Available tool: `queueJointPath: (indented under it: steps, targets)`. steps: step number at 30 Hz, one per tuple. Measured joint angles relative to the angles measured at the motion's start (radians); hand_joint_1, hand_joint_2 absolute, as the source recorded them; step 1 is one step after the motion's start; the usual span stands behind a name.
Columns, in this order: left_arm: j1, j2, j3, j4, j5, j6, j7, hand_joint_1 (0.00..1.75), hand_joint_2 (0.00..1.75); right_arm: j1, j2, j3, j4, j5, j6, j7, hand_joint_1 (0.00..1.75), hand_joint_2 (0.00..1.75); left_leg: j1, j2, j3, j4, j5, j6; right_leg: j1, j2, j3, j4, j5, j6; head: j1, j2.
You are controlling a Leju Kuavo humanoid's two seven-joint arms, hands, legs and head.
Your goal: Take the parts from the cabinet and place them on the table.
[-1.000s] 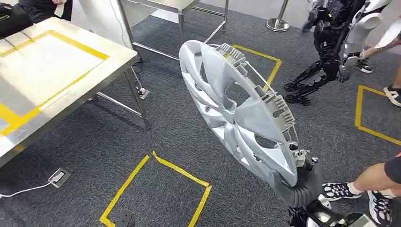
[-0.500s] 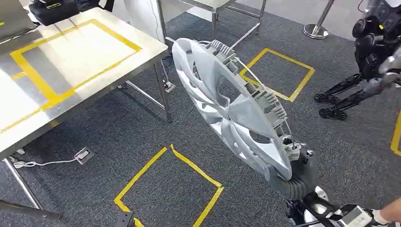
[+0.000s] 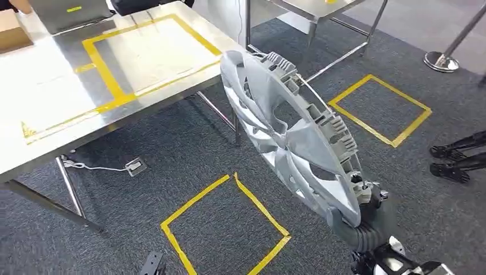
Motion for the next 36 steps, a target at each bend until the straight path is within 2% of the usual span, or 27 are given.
queueJointPath:
  steps: [1,3,4,5,6,7,8,9,10,11,13,14,15,16,19,21,22,24,25,26,28,29,30,32,34,35,36]
  targets:
    - [0.000,0.000,0.000,0.000,0.000,-0.001,0.000,0.00,0.00,0.003,0.000,-0.001,-0.004,0.000,0.000,0.000,1.75,1.75,0.003,-0.010,-0.004,-0.002,0.005,-0.008,0.001,-0.019,-0.003,0.001,0.004,-0.004,0.000,0.000]
    - [0.004,-0.001,0.000,0.000,0.000,-0.001,0.000,0.00,0.00,0.004,0.000,-0.003,-0.004,0.000,0.001,0.000,1.75,1.75,0.008,-0.030,-0.007,-0.013,0.015,-0.024,0.009,-0.036,-0.004,0.001,0.008,-0.015,0.000,0.000]
    - [0.007,0.002,0.000,0.000,0.000,-0.001,0.000,0.00,0.00,0.004,0.000,-0.003,-0.004,0.000,0.002,0.000,1.75,1.75,0.006,-0.031,-0.014,-0.012,0.016,-0.030,-0.002,-0.051,-0.002,-0.011,0.016,-0.027,0.000,0.000]
    - [0.009,0.000,0.000,0.001,0.001,-0.001,0.000,0.00,0.00,0.003,0.002,-0.003,-0.005,0.000,0.006,0.000,1.75,1.75,0.003,0.034,-0.020,0.003,0.002,-0.029,-0.001,-0.066,-0.001,-0.016,0.020,-0.035,-0.003,0.000]
    - [0.007,0.000,0.000,0.000,0.002,-0.002,-0.002,0.00,0.00,0.006,0.003,-0.005,-0.010,-0.001,0.008,0.000,1.75,1.75,0.001,0.078,-0.041,0.048,-0.033,-0.030,0.000,-0.080,-0.002,-0.016,0.020,-0.042,-0.015,0.000]
    - [0.005,0.000,0.000,0.000,0.003,-0.002,-0.003,0.00,0.00,0.008,0.004,-0.006,-0.010,-0.002,0.010,0.000,1.75,1.75,0.002,0.097,-0.073,0.122,-0.076,-0.034,0.002,-0.095,-0.002,-0.016,0.020,-0.044,-0.016,0.000]
    - [0.004,0.000,0.000,0.000,0.003,-0.002,-0.005,0.00,0.00,0.010,0.004,-0.008,-0.010,-0.002,0.011,0.000,1.75,1.75,0.003,0.101,-0.106,0.202,-0.115,-0.037,0.004,-0.113,-0.003,-0.015,0.019,-0.046,-0.016,0.000]
    - [0.006,0.000,0.000,0.001,0.003,-0.002,-0.005,0.00,0.00,0.011,0.004,-0.010,-0.010,-0.002,0.011,0.000,1.75,1.75,0.003,0.102,-0.131,0.264,-0.138,-0.040,0.004,-0.128,-0.004,-0.015,0.019,-0.046,-0.017,0.000]
    - [0.009,0.000,0.000,0.001,0.003,-0.002,-0.005,0.00,0.00,0.013,0.004,-0.010,-0.010,-0.002,0.014,-0.001,1.75,1.75,0.004,0.103,-0.137,0.287,-0.139,-0.043,0.005,-0.142,-0.005,-0.015,0.019,-0.046,-0.017,0.000]
    - [0.012,0.000,0.000,0.001,0.003,-0.002,-0.006,0.00,0.00,0.013,0.004,-0.010,-0.010,-0.003,0.014,-0.001,1.75,1.75,0.004,0.105,-0.117,0.262,-0.118,-0.044,0.005,-0.156,-0.005,-0.014,0.018,-0.046,-0.017,0.000]
    - [0.014,0.002,0.000,0.000,0.008,-0.002,-0.006,0.00,0.00,0.013,0.005,-0.010,-0.010,-0.005,0.014,-0.001,1.75,1.75,0.004,0.129,-0.022,0.102,-0.043,-0.042,0.004,-0.182,-0.003,-0.010,0.015,-0.040,-0.018,0.000]
    - [0.013,0.003,0.000,-0.001,0.009,-0.002,-0.008,0.00,0.00,0.013,0.005,-0.010,-0.010,-0.005,0.015,-0.001,1.75,1.75,0.001,0.176,0.027,0.014,-0.022,-0.037,0.007,-0.193,-0.001,-0.006,0.011,-0.034,-0.019,0.000]
    - [0.010,0.003,0.000,-0.001,0.010,-0.002,-0.008,0.00,0.00,0.014,0.005,-0.011,-0.010,-0.007,0.015,-0.002,1.75,1.75,-0.011,0.195,0.033,0.000,-0.038,-0.027,0.014,-0.204,-0.004,-0.003,0.007,-0.028,-0.021,0.000]
    - [0.010,0.003,0.000,-0.001,0.012,-0.002,-0.009,0.00,0.00,0.013,0.006,-0.011,-0.010,-0.008,0.015,-0.002,1.75,1.75,-0.006,0.178,0.030,-0.003,-0.031,-0.015,0.015,-0.210,-0.003,-0.002,0.007,-0.023,-0.016,0.000]
    - [0.019,0.005,0.000,0.000,0.013,-0.002,-0.009,0.00,0.00,0.011,0.008,-0.011,-0.010,-0.009,0.016,-0.002,1.75,1.75,-0.009,0.146,0.024,-0.007,-0.027,0.002,0.014,-0.240,0.005,-0.007,0.005,-0.008,-0.014,0.000]
    - [0.018,0.005,0.000,-0.001,0.014,-0.001,-0.009,0.00,0.00,0.011,0.008,-0.011,-0.010,-0.008,0.016,-0.002,1.75,1.75,0.002,0.124,0.025,-0.012,-0.019,0.014,0.006,-0.153,-0.011,0.038,-0.034,0.006,-0.010,0.000]
    - [0.015,0.005,0.000,-0.001,0.014,-0.001,-0.009,0.00,0.00,0.012,0.008,-0.011,-0.010,-0.008,0.016,-0.002,1.75,1.75,0.003,0.114,0.023,-0.012,-0.018,0.018,0.004,-0.123,-0.042,0.107,-0.074,0.009,-0.003,0.000]
    - [0.014,0.003,0.000,-0.001,0.014,-0.001,-0.009,0.00,0.00,0.013,0.008,-0.013,-0.010,-0.004,0.015,-0.002,1.75,1.75,0.003,0.088,0.020,-0.011,-0.016,0.021,0.004,-0.106,-0.115,0.255,-0.137,0.013,-0.002,0.000]
    - [0.016,0.003,0.000,-0.001,0.012,-0.001,-0.008,0.00,0.00,0.015,0.008,-0.013,-0.010,-0.002,0.014,-0.002,1.75,1.75,0.003,0.074,0.019,-0.011,-0.016,0.020,0.004,-0.105,-0.138,0.295,-0.140,0.013,-0.002,0.000]
    - [0.018,0.003,0.000,0.000,0.011,-0.001,-0.008,0.00,0.00,0.017,0.008,-0.014,-0.011,0.000,0.014,-0.002,1.75,1.75,0.003,0.059,0.020,-0.010,-0.015,0.019,0.002,-0.105,-0.134,0.282,-0.116,0.012,-0.001,0.000]
    - [0.018,0.003,0.000,0.000,0.010,-0.001,-0.008,0.00,0.00,0.017,0.008,-0.016,-0.011,0.002,0.014,-0.002,1.75,1.75,0.005,0.029,0.021,-0.007,-0.014,0.016,-0.001,-0.094,-0.071,0.144,-0.026,0.009,0.000,0.000]
    - [0.017,0.002,0.000,0.000,0.009,-0.001,-0.008,0.00,0.00,0.017,0.008,-0.016,-0.012,0.002,0.014,-0.002,1.75,1.75,0.006,0.016,0.020,-0.005,-0.014,0.012,-0.004,-0.069,-0.030,0.057,0.015,0.007,0.000,0.000]
    - [0.016,0.002,0.000,0.000,0.009,-0.001,-0.008,0.00,0.00,0.016,0.008,-0.016,-0.012,0.002,0.014,-0.001,1.75,1.75,0.005,0.006,0.016,-0.003,-0.013,0.006,-0.011,-0.010,-0.010,0.013,0.006,0.005,0.000,0.000]
    - [0.015,0.002,0.000,0.000,0.008,-0.001,-0.009,0.00,0.00,0.019,0.009,-0.016,-0.014,0.003,0.014,-0.002,1.75,1.75,0.006,-0.018,0.005,-0.005,-0.006,-0.013,-0.004,-0.021,-0.011,0.003,0.007,0.001,-0.001,0.000]
    - [0.021,0.002,0.000,0.000,0.005,-0.001,-0.009,0.00,0.00,0.018,0.009,-0.017,-0.014,0.006,0.014,-0.002,1.75,1.75,0.010,-0.041,0.002,-0.017,0.002,-0.032,0.001,-0.041,-0.009,-0.002,0.012,-0.014,-0.001,0.000]
    - [0.023,0.004,0.000,0.000,0.003,-0.001,-0.009,0.00,0.00,0.017,0.010,-0.017,-0.015,0.007,0.014,-0.002,1.75,1.75,0.013,-0.037,-0.002,-0.011,0.000,-0.035,-0.011,-0.059,-0.006,-0.013,0.019,-0.025,-0.002,0.000]
    - [0.023,0.003,0.000,0.000,0.002,-0.001,-0.010,0.00,0.00,0.016,0.011,-0.018,-0.016,0.008,0.014,-0.001,1.75,1.75,0.002,0.027,-0.014,0.016,-0.022,-0.035,-0.007,-0.069,-0.004,-0.016,0.020,-0.031,-0.006,0.000]
